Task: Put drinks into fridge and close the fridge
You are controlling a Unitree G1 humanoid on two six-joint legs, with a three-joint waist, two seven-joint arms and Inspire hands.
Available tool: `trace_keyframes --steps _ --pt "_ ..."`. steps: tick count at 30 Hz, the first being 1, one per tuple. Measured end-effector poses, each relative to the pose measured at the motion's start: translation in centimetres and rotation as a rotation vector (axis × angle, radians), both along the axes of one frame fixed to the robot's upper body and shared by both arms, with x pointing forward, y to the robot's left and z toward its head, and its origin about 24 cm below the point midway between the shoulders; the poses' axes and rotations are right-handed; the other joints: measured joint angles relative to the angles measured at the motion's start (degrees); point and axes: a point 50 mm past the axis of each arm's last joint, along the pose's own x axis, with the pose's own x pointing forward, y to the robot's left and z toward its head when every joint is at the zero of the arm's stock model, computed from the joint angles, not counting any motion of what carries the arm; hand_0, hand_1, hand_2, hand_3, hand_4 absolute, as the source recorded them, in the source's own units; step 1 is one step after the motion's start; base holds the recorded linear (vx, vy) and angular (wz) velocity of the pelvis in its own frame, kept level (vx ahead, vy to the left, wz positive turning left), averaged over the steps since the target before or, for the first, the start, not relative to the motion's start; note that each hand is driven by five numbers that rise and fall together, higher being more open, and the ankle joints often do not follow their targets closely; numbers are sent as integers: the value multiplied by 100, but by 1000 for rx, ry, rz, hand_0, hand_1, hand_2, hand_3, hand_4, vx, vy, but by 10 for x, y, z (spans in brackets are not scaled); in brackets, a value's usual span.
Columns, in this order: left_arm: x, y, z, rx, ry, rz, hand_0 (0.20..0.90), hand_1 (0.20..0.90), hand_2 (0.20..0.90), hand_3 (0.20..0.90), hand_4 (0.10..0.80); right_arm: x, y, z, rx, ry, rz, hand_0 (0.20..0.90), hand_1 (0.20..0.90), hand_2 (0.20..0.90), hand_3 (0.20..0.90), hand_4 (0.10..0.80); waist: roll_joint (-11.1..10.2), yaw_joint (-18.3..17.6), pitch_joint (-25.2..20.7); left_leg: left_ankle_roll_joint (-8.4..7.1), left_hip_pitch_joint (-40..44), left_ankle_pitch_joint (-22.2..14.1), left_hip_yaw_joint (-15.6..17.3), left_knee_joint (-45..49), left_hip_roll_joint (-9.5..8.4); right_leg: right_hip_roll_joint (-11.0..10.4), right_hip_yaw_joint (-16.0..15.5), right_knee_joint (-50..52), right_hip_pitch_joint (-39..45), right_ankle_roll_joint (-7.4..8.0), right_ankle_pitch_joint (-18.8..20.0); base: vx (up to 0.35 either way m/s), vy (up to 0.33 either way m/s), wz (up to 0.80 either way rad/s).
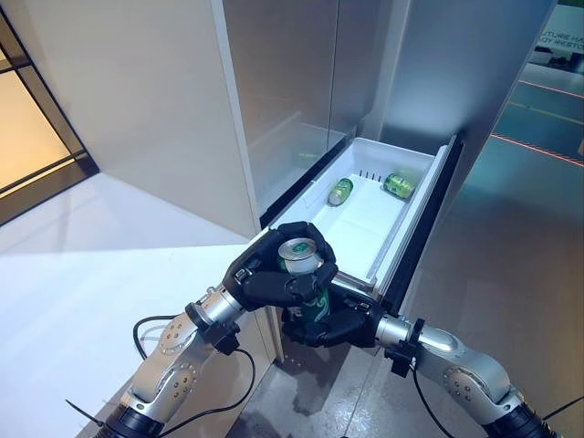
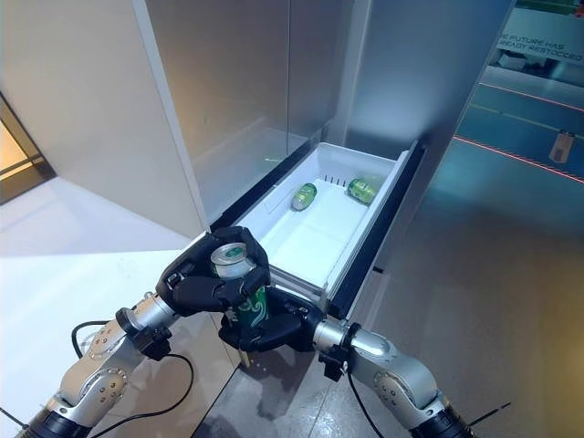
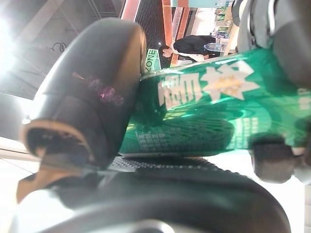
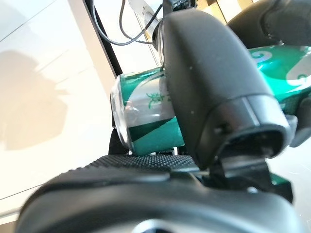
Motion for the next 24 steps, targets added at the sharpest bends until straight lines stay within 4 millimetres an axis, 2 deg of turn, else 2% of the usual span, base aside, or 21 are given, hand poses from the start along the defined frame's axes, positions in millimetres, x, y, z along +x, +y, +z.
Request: trace_keyframes --steps 4,5,12,19,24 --pt "1 1 1 2 -7 3 300 300 300 200 100 0 1 0 3 -8 -13 300 300 300 200 100 -3 7 2 0 0 0 -1 0 5 0 -4 0 2 0 0 0 0 0" --pt "1 1 2 8 -12 4 900 900 900 900 800 0 1 1 3 -10 -18 300 300 300 200 100 -5 14 3 0 0 0 -3 0 5 0 -6 0 3 0 0 0 0 0" --pt "8 1 11 21 -64 51 900 900 900 900 800 11 -2 11 -38 -75 -67 300 300 300 200 100 -53 60 36 6 2 8 -17 1 5 -2 -19 0 12 -2 2 0 0 0" --pt "19 8 43 2 -272 211 900 900 900 900 800 45 0 51 -112 -267 -142 300 300 300 200 100 -138 59 87 5 -4 10 -57 2 1 -3 -41 1 21 -1 1 0 -6 2" --pt "24 13 65 -18 -406 305 900 900 900 900 800 78 -15 65 -220 -344 -304 300 300 300 200 100 -214 101 135 14 -5 27 -173 3 -13 -22 -44 0 75 22 -18 17 -9 12"
